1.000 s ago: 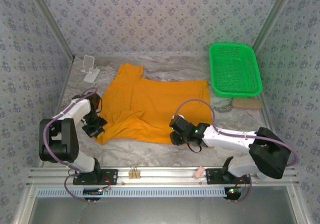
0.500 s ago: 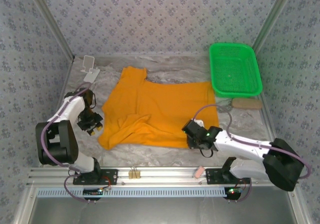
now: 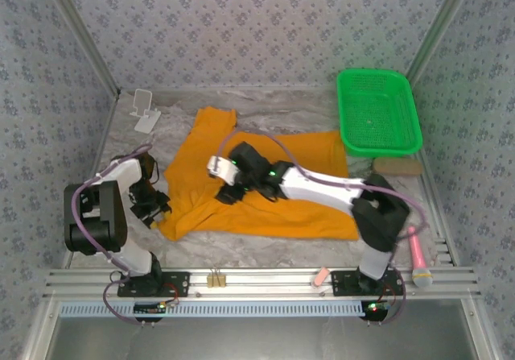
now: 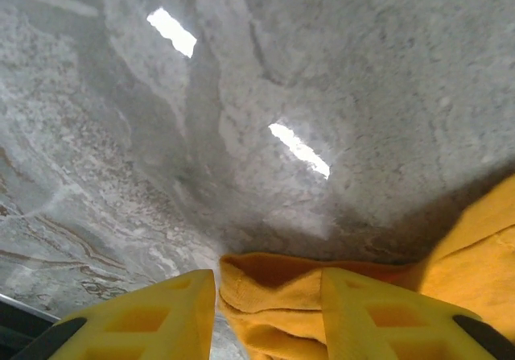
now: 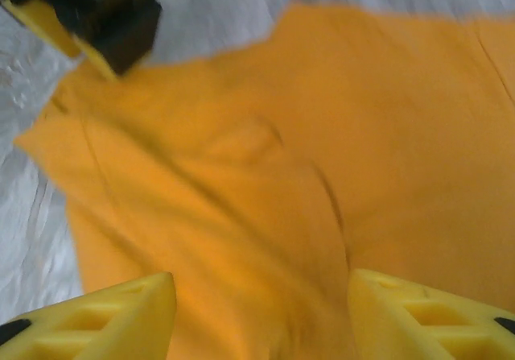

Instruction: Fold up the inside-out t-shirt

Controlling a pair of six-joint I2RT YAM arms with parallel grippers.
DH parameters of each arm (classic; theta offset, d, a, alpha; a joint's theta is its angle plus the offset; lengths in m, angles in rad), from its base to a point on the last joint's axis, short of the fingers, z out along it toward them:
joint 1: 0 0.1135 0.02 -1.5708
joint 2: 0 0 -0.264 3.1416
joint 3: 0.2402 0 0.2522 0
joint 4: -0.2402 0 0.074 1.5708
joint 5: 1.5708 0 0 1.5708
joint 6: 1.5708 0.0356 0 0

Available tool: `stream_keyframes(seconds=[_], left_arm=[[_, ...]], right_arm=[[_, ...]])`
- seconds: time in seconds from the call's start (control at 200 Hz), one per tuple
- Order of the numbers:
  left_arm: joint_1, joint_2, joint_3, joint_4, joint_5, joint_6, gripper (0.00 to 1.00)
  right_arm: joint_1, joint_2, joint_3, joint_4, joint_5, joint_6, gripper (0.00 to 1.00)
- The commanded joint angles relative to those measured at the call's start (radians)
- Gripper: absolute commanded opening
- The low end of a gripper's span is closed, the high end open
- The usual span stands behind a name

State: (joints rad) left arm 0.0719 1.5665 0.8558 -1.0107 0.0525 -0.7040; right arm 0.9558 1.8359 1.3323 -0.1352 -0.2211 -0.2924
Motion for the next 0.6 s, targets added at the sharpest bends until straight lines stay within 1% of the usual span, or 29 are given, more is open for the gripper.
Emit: stream_keyframes(seconds=[0.0, 0.06, 0.14, 0.22, 0.315, 0.425, 0.45, 0.52, 0.6], left_arm=[[0.009, 0.005, -0.011, -0.007, -0.011, -0.002, 0.38], [0.011, 0.026, -0.003, -0.012, -0.005, 0.0, 0.37], [0.014, 0.023, -0.014, -0.009, -0.003, 0.0, 0.36], [0.02, 0.015, -0.024, 0.0, -0.006, 0.0, 0.37], [0.026, 0.018, -0.023, -0.012, -0.006, -0.001, 0.38], [0.027, 0.012, -0.03, -0.007, -0.005, -0.005, 0.38], [0.028, 0.012, -0.031, -0.007, -0.006, -0.004, 0.38], [0.032, 0.015, -0.029, -0.013, -0.009, 0.001, 0.38], [0.036, 0.007, -0.036, -0.012, -0.012, -0.001, 0.38]], right_arm=[[0.003, 0.183, 0.197, -0.014, -0.13, -0.099, 0.61], [0.007, 0.274, 0.311, -0.069, -0.138, -0.066, 0.61], [0.021, 0.355, 0.398, -0.095, -0.17, -0.024, 0.6], [0.033, 0.424, 0.456, -0.118, -0.161, -0.011, 0.59], [0.038, 0.498, 0.543, -0.193, -0.132, 0.015, 0.57], [0.039, 0.543, 0.573, -0.214, -0.109, 0.057, 0.55], [0.04, 0.554, 0.582, -0.222, -0.104, 0.064, 0.54], [0.045, 0.575, 0.599, -0.241, -0.069, 0.07, 0.46], [0.051, 0.586, 0.606, -0.256, -0.032, 0.071, 0.31]])
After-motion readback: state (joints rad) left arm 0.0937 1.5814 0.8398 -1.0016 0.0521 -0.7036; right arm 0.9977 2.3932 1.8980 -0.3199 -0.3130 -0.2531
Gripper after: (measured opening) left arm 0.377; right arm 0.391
